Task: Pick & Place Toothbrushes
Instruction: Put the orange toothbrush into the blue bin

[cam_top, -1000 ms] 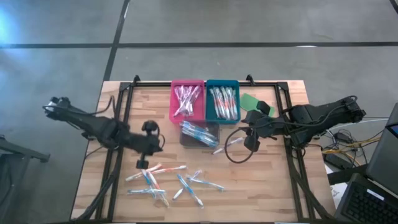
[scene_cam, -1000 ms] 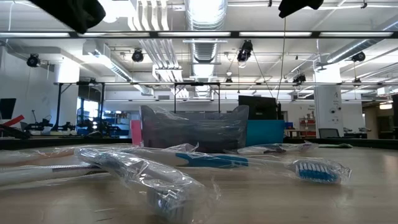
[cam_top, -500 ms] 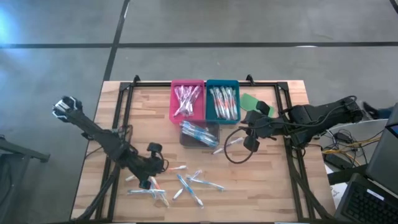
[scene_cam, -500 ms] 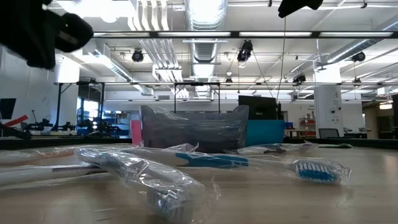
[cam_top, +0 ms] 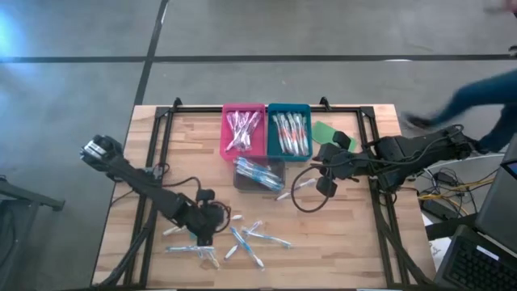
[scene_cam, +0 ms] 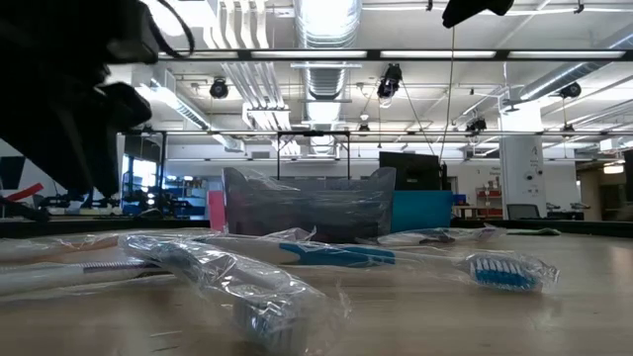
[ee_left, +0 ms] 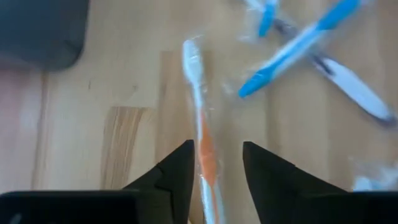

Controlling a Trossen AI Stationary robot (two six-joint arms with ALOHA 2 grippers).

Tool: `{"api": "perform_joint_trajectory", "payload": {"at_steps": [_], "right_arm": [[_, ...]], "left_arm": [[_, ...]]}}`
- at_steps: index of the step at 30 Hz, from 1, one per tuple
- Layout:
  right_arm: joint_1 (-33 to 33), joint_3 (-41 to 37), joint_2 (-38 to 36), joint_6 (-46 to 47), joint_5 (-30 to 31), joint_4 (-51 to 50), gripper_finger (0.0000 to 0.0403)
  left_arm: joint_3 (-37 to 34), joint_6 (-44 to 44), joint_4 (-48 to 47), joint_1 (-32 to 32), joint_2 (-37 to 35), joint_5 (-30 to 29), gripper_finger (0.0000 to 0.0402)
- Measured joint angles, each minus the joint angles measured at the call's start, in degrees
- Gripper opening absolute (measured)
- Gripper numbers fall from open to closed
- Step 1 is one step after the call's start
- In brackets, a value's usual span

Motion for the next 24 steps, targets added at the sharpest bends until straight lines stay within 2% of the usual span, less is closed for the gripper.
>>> {"api": "perform_joint_trajectory", "payload": {"at_steps": [4, 12, 19, 24], "right_arm": [[0.0, 0.0, 0.0, 0.0, 0.0, 0.0, 0.0091], [0.0, 0.0, 0.0, 0.0, 0.0, 0.0, 0.0118], [0.0, 0.0, 0.0, 0.1, 0.0, 0.0, 0.0139], [0.0, 0.0, 0.0, 0.1, 0.1, 0.0, 0.0150]], "left_arm": [[-0.1, -3.6, 0.0, 2.2, 2.2, 0.1, 0.0142], [-0.2, -3.7, 0.1, 4.0, 5.4, 6.2, 0.0140], [-0.2, -4.4, 0.7, 4.1, 7.1, 4.6, 0.0130], [-0.5, -4.4, 0.8, 4.5, 7.7, 3.9, 0.0108]]}}
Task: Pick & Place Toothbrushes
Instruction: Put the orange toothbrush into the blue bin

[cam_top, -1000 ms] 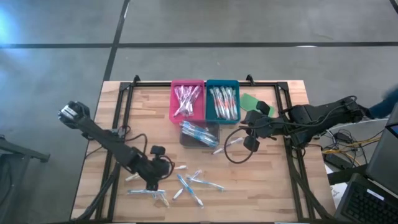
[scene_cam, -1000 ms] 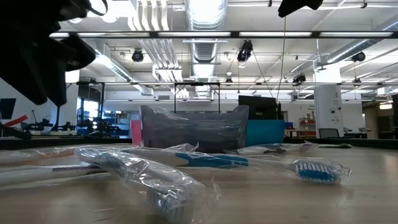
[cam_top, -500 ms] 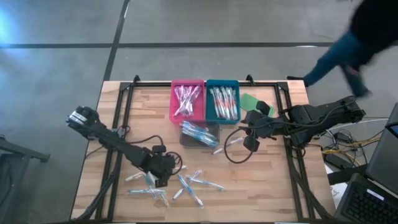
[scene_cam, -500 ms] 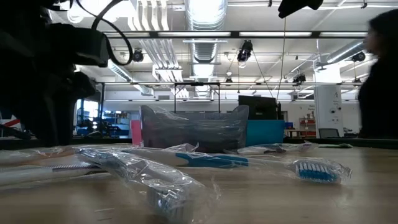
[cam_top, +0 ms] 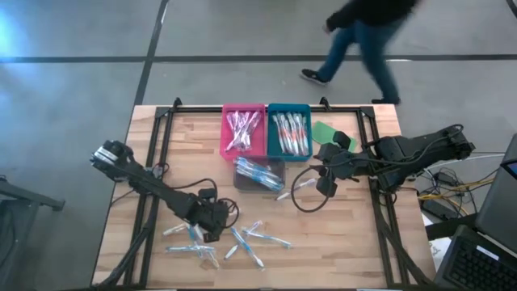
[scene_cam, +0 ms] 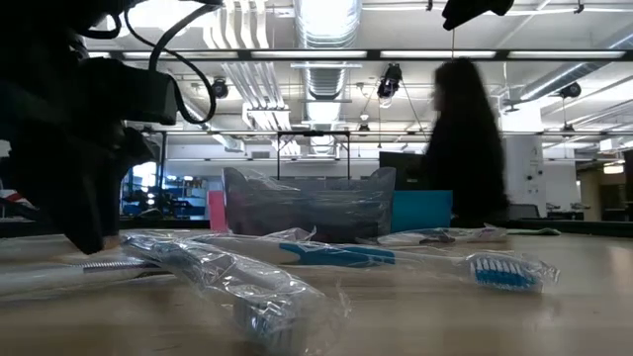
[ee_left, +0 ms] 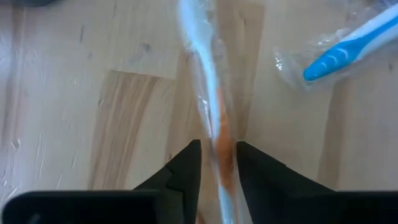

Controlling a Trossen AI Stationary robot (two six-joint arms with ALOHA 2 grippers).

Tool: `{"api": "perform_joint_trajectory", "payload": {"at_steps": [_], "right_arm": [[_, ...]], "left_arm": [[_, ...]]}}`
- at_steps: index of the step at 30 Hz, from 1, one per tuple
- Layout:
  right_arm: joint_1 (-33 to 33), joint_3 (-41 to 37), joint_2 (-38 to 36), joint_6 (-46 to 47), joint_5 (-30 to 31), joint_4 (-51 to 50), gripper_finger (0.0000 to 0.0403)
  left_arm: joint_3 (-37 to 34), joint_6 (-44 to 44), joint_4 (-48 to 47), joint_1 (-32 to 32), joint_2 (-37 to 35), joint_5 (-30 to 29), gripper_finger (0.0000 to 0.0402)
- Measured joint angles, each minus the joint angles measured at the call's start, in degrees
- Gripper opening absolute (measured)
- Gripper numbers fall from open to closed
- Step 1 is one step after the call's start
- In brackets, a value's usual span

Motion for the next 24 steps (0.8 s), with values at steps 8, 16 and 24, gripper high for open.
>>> {"api": "perform_joint_trajectory", "payload": {"at_steps": [8, 16, 24], "right_arm": [[0.0, 0.0, 0.0, -0.1, 0.2, 0.0, 0.0162], [0.0, 0.0, 0.0, 0.0, 0.2, -0.1, 0.0150], [0.0, -0.1, 0.0, 0.1, 0.1, -0.1, 0.0119]], "left_arm": [[0.0, 4.8, 5.4, 0.6, 0.6, -0.1, 0.0044], [2.1, 11.4, 6.9, 1.7, 0.2, -1.4, 0.0012], [6.2, 20.0, 6.5, 1.7, -3.0, -15.1, 0.0005]]}}
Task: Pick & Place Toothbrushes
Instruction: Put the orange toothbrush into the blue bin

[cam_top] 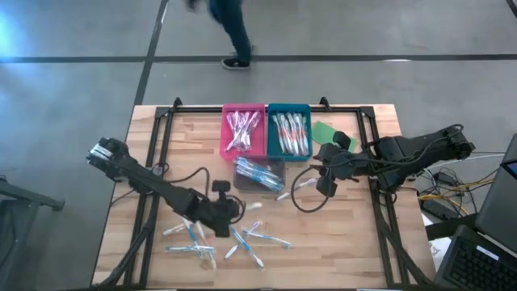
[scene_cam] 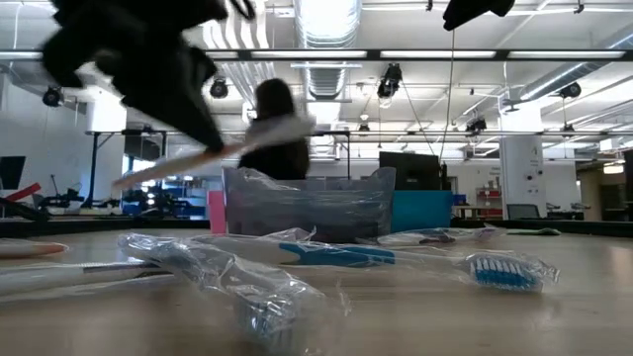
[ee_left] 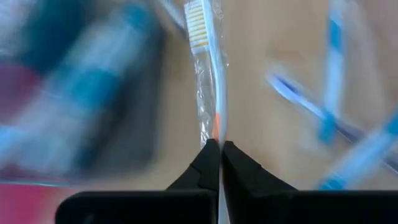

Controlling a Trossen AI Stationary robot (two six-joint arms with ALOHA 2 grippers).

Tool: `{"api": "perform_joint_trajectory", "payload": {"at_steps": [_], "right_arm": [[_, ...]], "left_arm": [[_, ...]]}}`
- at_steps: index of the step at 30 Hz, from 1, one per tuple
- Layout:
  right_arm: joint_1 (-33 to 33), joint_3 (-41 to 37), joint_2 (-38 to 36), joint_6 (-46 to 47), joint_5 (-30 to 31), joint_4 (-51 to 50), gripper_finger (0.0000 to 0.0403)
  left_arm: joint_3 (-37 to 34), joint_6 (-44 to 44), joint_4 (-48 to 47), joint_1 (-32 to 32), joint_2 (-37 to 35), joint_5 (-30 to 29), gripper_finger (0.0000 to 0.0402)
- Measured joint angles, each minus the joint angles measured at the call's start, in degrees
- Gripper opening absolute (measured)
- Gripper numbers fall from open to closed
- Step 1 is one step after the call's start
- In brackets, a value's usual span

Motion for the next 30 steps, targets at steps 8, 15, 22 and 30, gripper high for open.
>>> {"api": "perform_joint_trajectory", "payload": {"at_steps": [8, 15, 22, 30], "right_arm": [[2.6, -6.5, 0.0, -0.9, 1.3, 4.7, 0.0095], [3.5, -19.3, 0.0, -9.9, 1.7, 28.5, 0.0079], [3.4, -31.6, 0.0, -24.2, 1.5, 63.3, 0.0073], [3.4, -40.7, 0.0, -28.2, -3.0, 85.6, 0.0105]], "left_arm": [[-4.4, 10.8, 15.7, 0.6, -9.0, -16.6, 0.0001], [-13.6, 24.5, 46.0, 6.0, -16.1, -1.9, 0.0000], [-23.1, 27.1, 76.2, 14.7, -16.6, 18.8, 0.0000], [-25.7, 30.8, 90.5, 18.4, -11.7, 30.4, 0.0000]]}}
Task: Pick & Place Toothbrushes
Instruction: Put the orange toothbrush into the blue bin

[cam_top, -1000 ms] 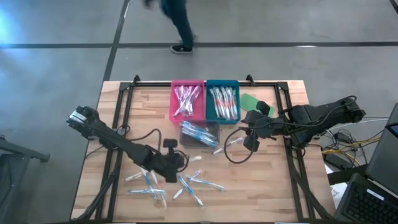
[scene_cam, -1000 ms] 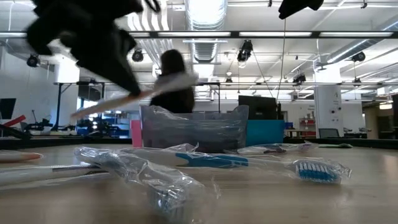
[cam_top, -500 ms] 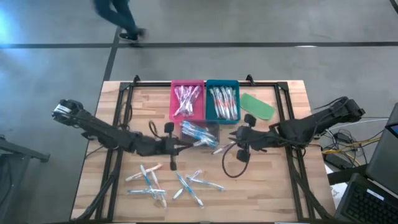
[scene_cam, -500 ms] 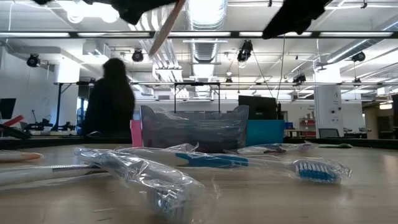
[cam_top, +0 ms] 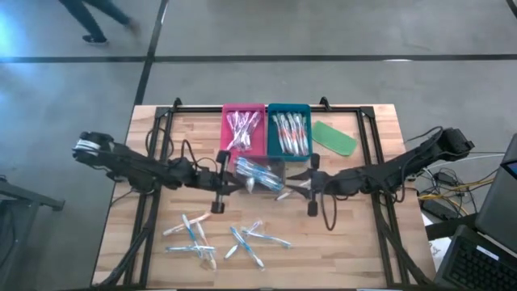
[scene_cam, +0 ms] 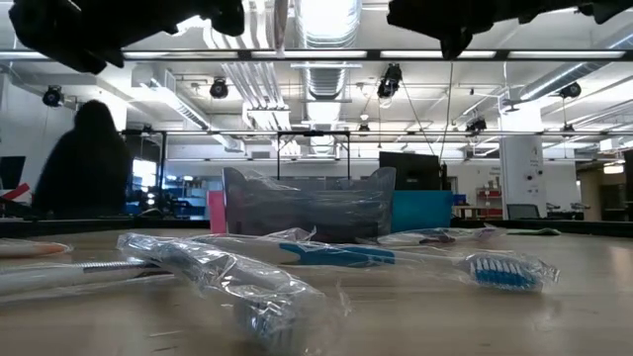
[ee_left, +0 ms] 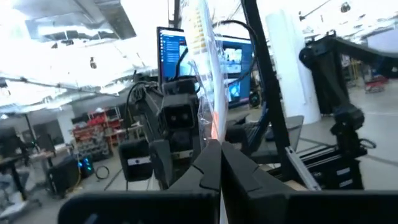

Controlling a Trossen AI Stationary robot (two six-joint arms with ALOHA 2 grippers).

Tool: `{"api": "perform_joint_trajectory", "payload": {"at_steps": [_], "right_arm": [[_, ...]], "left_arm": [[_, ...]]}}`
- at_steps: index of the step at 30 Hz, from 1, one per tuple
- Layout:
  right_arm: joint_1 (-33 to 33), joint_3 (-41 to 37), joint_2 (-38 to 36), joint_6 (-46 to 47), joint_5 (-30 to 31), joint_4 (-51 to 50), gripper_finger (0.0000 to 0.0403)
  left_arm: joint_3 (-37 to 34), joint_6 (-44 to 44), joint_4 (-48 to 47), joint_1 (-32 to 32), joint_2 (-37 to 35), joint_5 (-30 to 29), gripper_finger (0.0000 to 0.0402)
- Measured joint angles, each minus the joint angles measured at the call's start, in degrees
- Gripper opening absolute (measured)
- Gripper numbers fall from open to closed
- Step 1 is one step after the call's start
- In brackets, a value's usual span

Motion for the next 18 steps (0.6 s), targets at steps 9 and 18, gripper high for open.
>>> {"api": "perform_joint_trajectory", "payload": {"at_steps": [9, 18], "right_arm": [[0.0, 0.6, -0.1, -0.3, -3.3, 3.2, 0.0161], [0.0, 0.6, 0.0, -1.8, -3.3, 3.2, 0.0192]], "left_arm": [[5.6, 2.4, 5.7, 0.5, 9.5, 0.4, 0.0000], [16.3, 4.5, 5.4, 1.0, 19.0, 1.3, 0.0000]]}}
